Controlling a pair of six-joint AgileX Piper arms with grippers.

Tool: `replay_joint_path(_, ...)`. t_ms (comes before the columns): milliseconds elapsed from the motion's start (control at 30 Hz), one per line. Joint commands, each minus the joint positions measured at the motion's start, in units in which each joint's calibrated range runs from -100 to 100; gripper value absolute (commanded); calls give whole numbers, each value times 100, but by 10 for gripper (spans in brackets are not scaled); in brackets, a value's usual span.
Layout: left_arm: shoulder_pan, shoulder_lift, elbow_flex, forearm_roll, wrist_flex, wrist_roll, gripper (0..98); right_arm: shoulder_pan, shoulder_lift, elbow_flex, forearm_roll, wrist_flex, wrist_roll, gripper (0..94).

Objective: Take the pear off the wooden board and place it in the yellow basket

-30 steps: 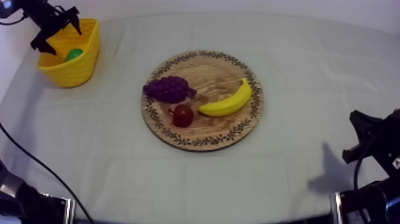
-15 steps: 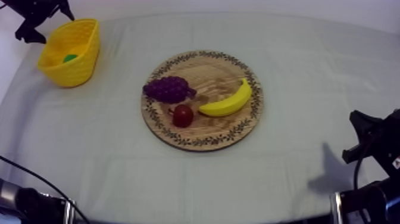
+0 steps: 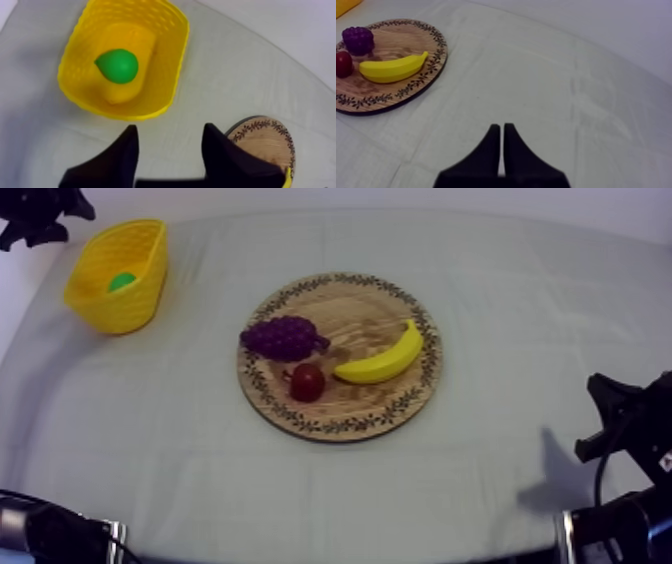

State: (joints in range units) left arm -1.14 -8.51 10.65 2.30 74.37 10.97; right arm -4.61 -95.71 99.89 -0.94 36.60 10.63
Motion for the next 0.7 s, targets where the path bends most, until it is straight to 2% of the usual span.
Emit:
replay_joint_path(0, -20, -117, 65, 13, -115, -17, 303, 1, -4, 0, -1, 1, 4, 4)
replay_joint_path(133, -72, -220, 112, 45, -203, -74, 150, 1, -4, 0, -1, 1, 4, 4)
replay_joint_path(300, -89, -406, 348, 114, -537, -203, 85, 1, -4, 0, -1, 1, 4, 4)
replay_joint_path(533, 90, -1099, 1538, 85, -1883, -679, 13, 1, -4, 0, -1, 1, 4, 4)
replay_joint_path(600, 177, -1421, 2066, 24, -2367, -833, 7, 1, -4, 0, -1, 1, 4, 4)
replay_joint_path(667, 324, -1806, 2671, -126, -2903, -954, 4, 1, -4, 0, -1, 1, 4, 4)
